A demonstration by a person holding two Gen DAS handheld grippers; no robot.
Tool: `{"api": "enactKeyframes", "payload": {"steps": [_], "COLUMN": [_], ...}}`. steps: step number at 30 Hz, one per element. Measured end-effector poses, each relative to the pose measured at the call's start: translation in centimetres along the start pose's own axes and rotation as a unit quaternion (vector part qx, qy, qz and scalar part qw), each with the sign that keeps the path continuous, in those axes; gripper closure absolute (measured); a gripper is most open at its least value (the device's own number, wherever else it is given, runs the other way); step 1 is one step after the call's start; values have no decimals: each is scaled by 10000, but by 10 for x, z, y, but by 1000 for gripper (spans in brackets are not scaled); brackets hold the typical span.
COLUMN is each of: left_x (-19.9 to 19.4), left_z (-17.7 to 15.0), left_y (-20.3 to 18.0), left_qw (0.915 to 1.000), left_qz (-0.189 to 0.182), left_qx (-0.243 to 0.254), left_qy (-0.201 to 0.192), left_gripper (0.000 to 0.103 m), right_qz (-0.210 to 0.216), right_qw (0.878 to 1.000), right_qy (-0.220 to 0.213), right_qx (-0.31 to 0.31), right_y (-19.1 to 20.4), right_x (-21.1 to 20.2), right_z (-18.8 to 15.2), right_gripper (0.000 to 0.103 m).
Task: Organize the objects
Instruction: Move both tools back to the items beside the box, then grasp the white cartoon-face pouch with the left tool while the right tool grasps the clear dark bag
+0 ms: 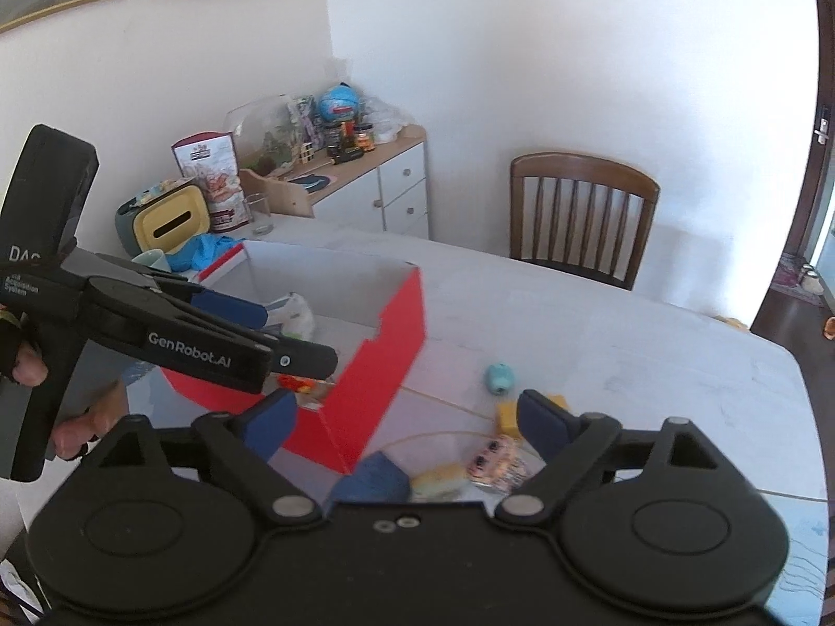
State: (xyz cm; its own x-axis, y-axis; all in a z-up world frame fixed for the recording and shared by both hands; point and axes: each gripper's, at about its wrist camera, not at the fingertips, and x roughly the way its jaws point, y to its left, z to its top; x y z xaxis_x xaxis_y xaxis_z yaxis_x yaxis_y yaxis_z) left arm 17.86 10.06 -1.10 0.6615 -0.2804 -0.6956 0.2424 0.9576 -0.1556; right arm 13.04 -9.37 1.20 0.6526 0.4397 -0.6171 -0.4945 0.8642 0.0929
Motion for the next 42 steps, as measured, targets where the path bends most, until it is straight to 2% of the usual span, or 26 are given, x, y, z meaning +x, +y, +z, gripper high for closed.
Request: {"api": "enactKeyframes", "payload": {"steps": [2, 10, 17, 24, 27, 34, 39, 42], "left_x": [5, 26, 56, 93, 108, 135, 149, 157], "left_z": [-1, -10, -24, -35, -40, -48, -45, -45], "left_y": [-11, -49, -70, -82, -86, -83, -80, -78], "left_qw": [10000, 9992, 9992, 9986, 9973, 9950, 9955, 9954], "left_qz": [-23, -119, -227, 1, 174, 285, 249, 178], "left_qx": [63, 349, 338, 503, 694, 887, 845, 836], "left_qy": [-40, -122, 35, 170, 192, 349, 350, 444], "left_gripper": [16, 0, 0, 0, 0, 0, 0, 1], "right_qz": [-19, -104, -187, -268, -211, 76, 271, 388], "right_qw": [10000, 9996, 9990, 9974, 9973, 9962, 9947, 9930], "right_qy": [-4, 92, 270, 506, 539, 855, 980, 1051], "right_qx": [40, 253, 312, 440, 446, -157, -163, -382], "right_y": [-10, -60, -98, -126, -132, -132, -131, -127], "right_x": [-4, -14, -8, 11, 17, 43, 61, 71], "right_z": [-5, -31, -54, -69, -70, -74, -75, -78], "right_gripper": [10, 8, 10, 15, 17, 26, 30, 33]}}
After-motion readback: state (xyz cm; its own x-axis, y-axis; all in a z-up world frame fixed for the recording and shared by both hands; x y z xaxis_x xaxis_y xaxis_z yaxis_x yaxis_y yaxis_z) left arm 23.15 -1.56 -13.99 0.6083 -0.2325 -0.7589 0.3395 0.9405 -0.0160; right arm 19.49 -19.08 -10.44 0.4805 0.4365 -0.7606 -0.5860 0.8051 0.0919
